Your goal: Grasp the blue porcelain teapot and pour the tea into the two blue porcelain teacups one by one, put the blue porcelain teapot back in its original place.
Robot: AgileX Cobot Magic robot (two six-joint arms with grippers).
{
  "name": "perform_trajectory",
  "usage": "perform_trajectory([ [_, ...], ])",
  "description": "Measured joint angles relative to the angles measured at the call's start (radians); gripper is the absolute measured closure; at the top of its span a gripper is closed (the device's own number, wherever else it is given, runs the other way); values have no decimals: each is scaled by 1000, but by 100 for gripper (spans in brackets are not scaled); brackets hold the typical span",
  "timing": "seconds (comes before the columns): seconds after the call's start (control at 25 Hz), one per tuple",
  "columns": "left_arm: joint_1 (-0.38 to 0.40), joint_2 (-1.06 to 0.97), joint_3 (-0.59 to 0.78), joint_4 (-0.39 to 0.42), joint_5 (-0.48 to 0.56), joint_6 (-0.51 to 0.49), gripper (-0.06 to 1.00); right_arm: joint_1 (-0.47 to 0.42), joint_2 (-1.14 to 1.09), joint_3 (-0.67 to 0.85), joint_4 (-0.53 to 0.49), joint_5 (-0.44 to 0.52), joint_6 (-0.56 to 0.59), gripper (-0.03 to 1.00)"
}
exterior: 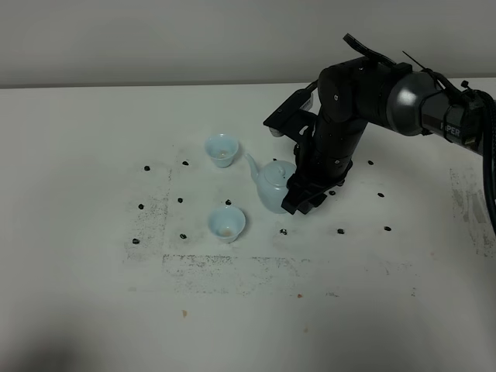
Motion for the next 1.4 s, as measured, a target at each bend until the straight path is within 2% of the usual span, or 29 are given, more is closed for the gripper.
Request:
perform_trajectory([
  [1.4, 0, 0, 0, 0, 0, 1, 38, 0, 15, -3, 25, -15, 0, 48],
])
